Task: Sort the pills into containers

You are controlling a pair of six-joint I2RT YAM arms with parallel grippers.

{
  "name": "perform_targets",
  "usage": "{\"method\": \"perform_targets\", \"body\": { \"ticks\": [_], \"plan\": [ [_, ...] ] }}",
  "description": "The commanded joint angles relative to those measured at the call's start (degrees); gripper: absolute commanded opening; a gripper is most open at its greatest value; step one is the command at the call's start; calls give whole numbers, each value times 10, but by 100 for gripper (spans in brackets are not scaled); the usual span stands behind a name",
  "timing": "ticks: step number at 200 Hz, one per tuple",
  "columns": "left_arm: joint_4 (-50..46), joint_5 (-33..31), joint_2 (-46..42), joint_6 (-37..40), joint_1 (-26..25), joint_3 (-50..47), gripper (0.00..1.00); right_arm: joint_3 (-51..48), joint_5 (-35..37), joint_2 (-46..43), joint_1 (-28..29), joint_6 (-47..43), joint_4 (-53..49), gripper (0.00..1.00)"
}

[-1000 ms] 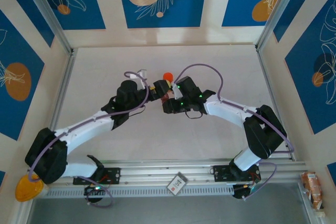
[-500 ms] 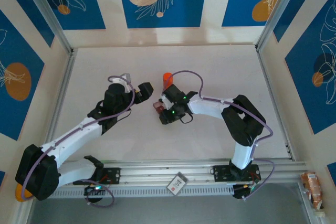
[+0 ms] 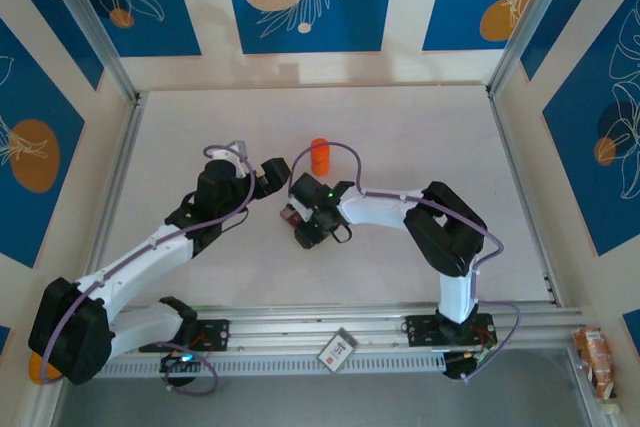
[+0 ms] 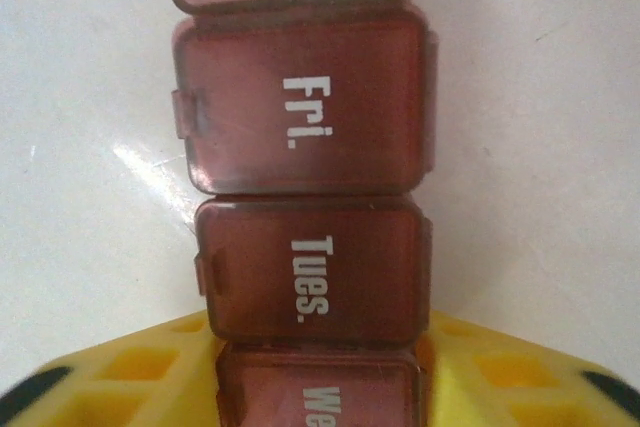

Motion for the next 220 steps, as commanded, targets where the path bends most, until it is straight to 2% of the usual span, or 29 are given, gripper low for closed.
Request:
{"method": "perform_targets", "body": {
  "ticks": [1, 20, 35, 77, 143, 191, 220],
  "plan": [
    [4, 2, -17, 9, 6, -8, 100, -1, 21, 18, 2, -6, -33, 59],
    [6, 2, -18, 10, 6, -7, 100, -2, 33, 18, 0, -3, -37, 68],
    [7, 3, -17, 9, 6, -6, 100, 0, 46, 16, -3, 1, -42, 72],
    [6, 5, -16, 10, 6, -2, 100, -8, 73, 4, -33, 19, -55, 73],
    [10, 6, -10, 11, 7, -4, 100, 1, 73, -14, -100, 59, -78, 75],
    [4, 8, -12, 19, 8, -8, 100, -8, 35, -53, -106, 82, -80, 75],
    [-8, 12, -11, 28, 12, -8, 100, -33, -25, -95, -133, 110, -58, 75]
  ]
}}
